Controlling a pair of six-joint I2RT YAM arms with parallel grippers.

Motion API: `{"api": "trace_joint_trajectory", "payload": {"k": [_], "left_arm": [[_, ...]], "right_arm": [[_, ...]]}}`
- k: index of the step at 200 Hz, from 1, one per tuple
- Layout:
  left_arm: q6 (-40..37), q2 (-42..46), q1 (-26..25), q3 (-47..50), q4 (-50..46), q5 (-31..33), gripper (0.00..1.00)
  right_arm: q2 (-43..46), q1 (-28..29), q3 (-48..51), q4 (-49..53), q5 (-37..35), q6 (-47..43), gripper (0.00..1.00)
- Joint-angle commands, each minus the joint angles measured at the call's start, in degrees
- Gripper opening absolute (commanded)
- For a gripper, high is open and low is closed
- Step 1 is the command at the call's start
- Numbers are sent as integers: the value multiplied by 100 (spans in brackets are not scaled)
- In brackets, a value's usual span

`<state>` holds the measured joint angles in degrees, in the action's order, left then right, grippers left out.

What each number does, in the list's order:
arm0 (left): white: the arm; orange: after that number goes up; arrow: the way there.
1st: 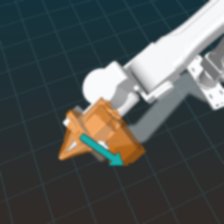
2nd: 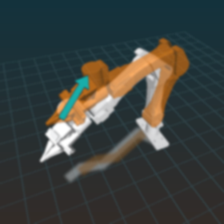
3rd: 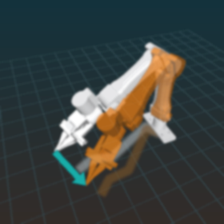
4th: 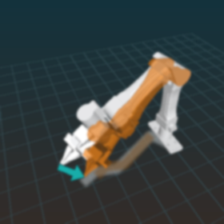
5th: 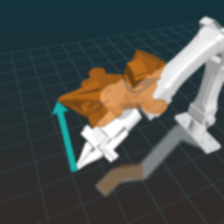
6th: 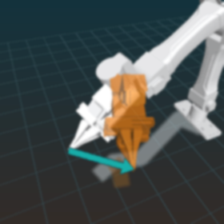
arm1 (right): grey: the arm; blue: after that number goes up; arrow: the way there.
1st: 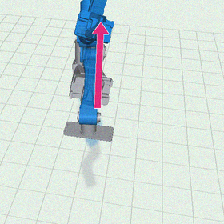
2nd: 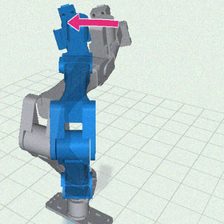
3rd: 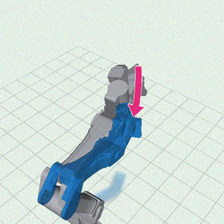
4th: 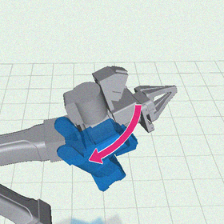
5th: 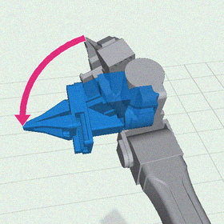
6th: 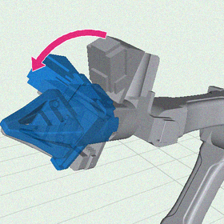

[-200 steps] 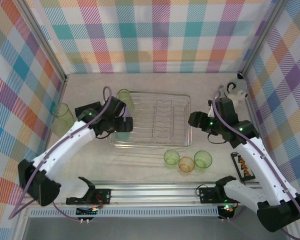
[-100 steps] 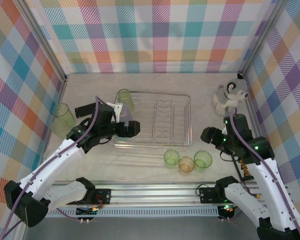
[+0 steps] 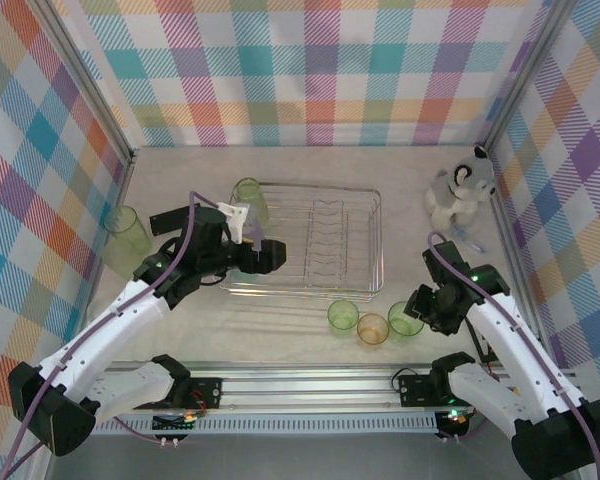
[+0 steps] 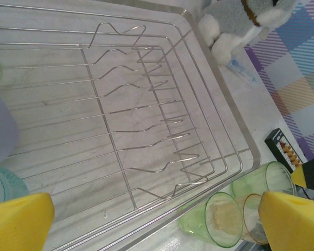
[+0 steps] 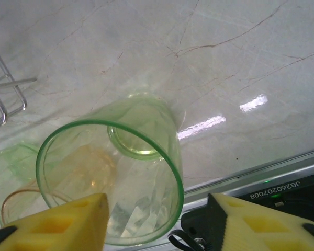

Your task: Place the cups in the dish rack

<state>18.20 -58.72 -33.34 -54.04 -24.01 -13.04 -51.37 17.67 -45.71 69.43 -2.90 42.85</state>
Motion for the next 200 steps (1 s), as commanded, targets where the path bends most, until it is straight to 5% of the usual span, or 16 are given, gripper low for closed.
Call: {"api": "trace_joint_trajectory", "payload": {"k": [1,167,200], "left_arm": [[102,231,3,156,128,-98,100],[394,454,4,473,223,238,100],[380,617,3,535,72,464,100]], "right_arm": [[-212,-11,101,-219,-96,-50,48],[-900,609,239,-413,-361,-33,26],[-793,623,248,-398,-337,-23,12]]}}
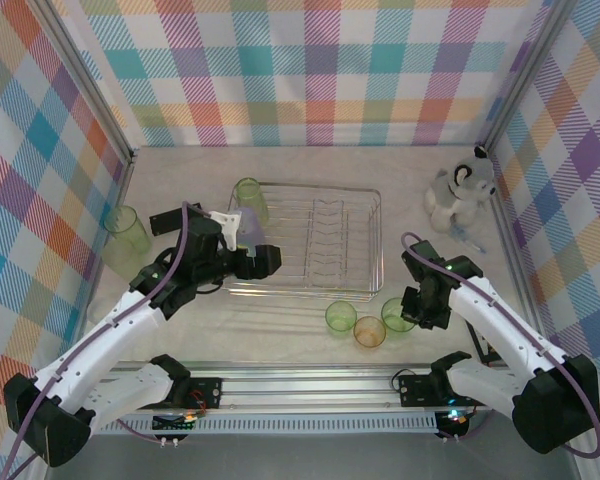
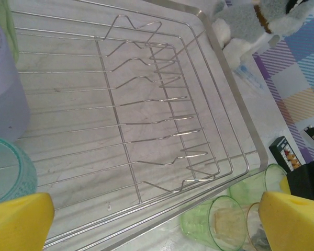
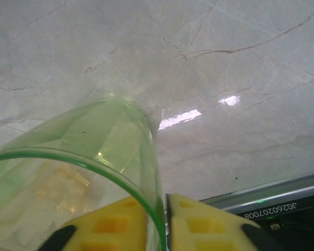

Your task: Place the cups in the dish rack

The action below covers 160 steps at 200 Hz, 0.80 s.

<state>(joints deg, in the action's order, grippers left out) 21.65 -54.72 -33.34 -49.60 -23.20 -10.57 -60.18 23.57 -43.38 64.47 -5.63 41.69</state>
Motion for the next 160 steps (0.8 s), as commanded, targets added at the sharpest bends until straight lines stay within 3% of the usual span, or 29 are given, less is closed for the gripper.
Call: {"api": "trace_joint_trajectory", "payload": {"k": [1,42,86,133,160], "left_arm": [[33,221,3,96,-13,224,100],[31,561,3,252,-158,385,100],[159,879,3,429,-91,621,100],[520,1067,3,526,383,846,100],[668,1130,3,605,674,800,100]], "right_arm": [[91,33,14,99,-62,93,11],[323,33,-134,429,-157,109,0],[1035,20,-602,765,120,252,0],[1193,-34,-1893,1779,-873,24,0],[1046,-159,-2698,1796,-1096,-333,0]]}}
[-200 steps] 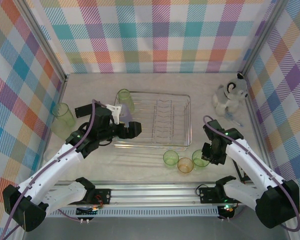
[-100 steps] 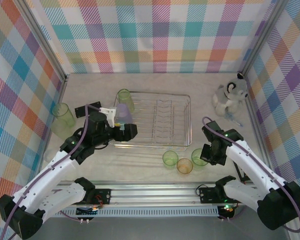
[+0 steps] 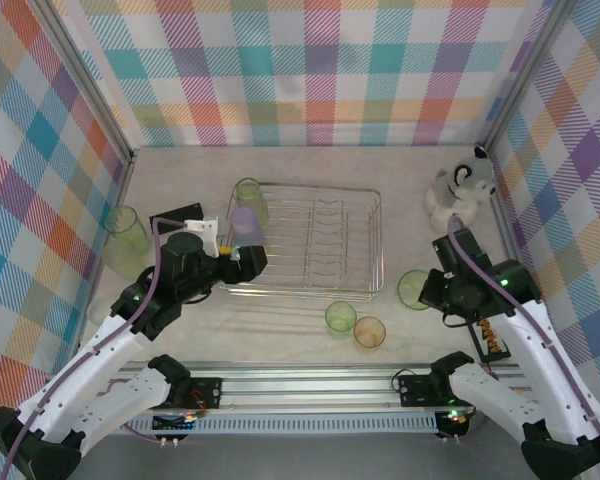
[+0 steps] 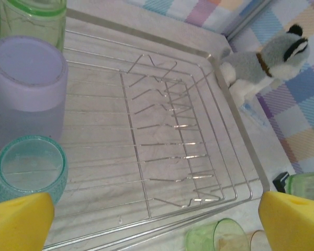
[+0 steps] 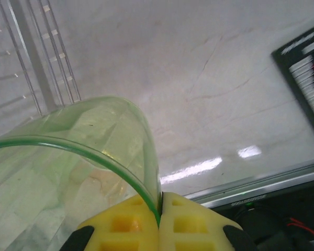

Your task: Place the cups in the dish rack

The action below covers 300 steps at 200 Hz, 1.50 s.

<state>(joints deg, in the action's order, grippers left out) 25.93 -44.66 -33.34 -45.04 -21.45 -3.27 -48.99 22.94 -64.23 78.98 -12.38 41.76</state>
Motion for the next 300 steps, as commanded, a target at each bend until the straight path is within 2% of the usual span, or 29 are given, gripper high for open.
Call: {"api": "trace_joint_trajectory", "payload": {"k": [1,21,37,53,76,101,144,174,220,300], "left_arm": [[243,120,8,155,500,53,100],[220,53,6,231,1252,-797,100],[287,-66,3,279,1887,-1605,100],[398,-218,3,241,2294,-2134,100],[493,-360,3,119,2697,-2590,100],[793,-455,3,143,3429,-3004,100],[1298,-664,3,155,4600,-3253,100],[1652,-973,3,114,5381,-3481,100],[2014,-1303,3,62,6170,-3618,100],[2126,-1582,3,-110,6494,-3939,100]], "right_arm": [[-83,-101,-642,323,-408,-359,0],[-243,-120,-1183,-348,10,-786,0],[-441,-123,-1541,-1128,765,-1191,0],[-704,-123,-1864,-1770,1565,-1410,0],[-1156,-123,-2165,-2562,2727,-1329,0],[-1391,-131,-1979,-3642,4024,-934,0],[-1446,-126,-1324,-5406,5486,71,0],[-1533,-115,-1174,-5908,5991,441,0],[-1622,-41,-1128,-5949,6231,605,0],[-2021,250,-1088,-5798,6204,640,0]]}}
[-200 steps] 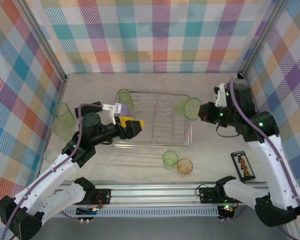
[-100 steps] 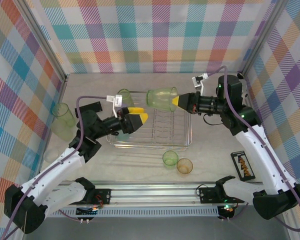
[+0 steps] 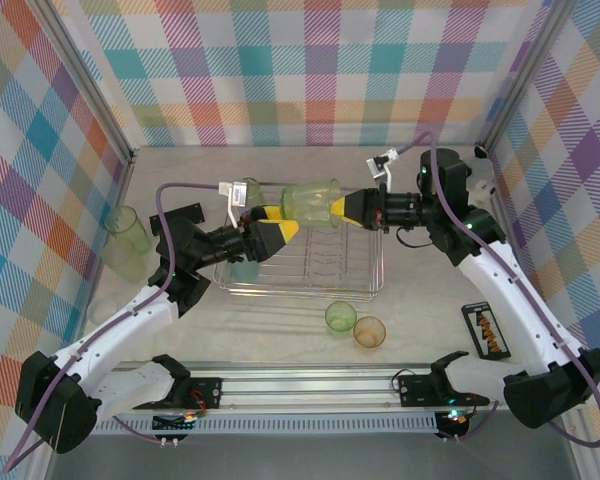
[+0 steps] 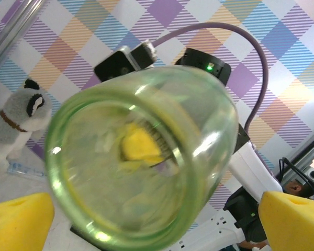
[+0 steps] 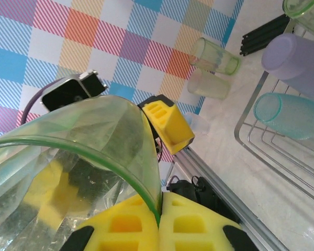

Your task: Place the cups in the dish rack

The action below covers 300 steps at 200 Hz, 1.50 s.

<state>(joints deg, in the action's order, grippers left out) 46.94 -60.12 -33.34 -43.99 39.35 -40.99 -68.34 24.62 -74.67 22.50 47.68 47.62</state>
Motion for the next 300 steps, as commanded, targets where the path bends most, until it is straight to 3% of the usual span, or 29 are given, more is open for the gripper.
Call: {"api": "trace_joint_trajectory", "payload": {"k": [1,68,132,201,212,225,235,300], "left_arm": [[21,-40,3,-220,410,-169,100],[-47,-153,29,-329,-1,-188,100],[-219,-106,115,-355,-261,-285,92],[-598,-145,144,-537,-797,-495,56],[-669,-123,153,-538,-932,-452,62],[-761,-68,153,-516,-1134,-363,89],[-813,-17,153,-454,-1158,-320,97],[-941,342,227,-214,-1085,-184,100]], "right_arm": [[-94,84,-50,-146,202,55,0],[-366,175,-194,100,389,-60,0],[-448,175,-87,206,557,-96,0],[-707,175,-147,284,803,-69,0],[-732,174,-162,307,813,-94,0],[-734,175,-150,329,819,-120,0],[-742,175,-140,351,845,-148,0],[-768,175,-9,337,991,-174,0]]}}
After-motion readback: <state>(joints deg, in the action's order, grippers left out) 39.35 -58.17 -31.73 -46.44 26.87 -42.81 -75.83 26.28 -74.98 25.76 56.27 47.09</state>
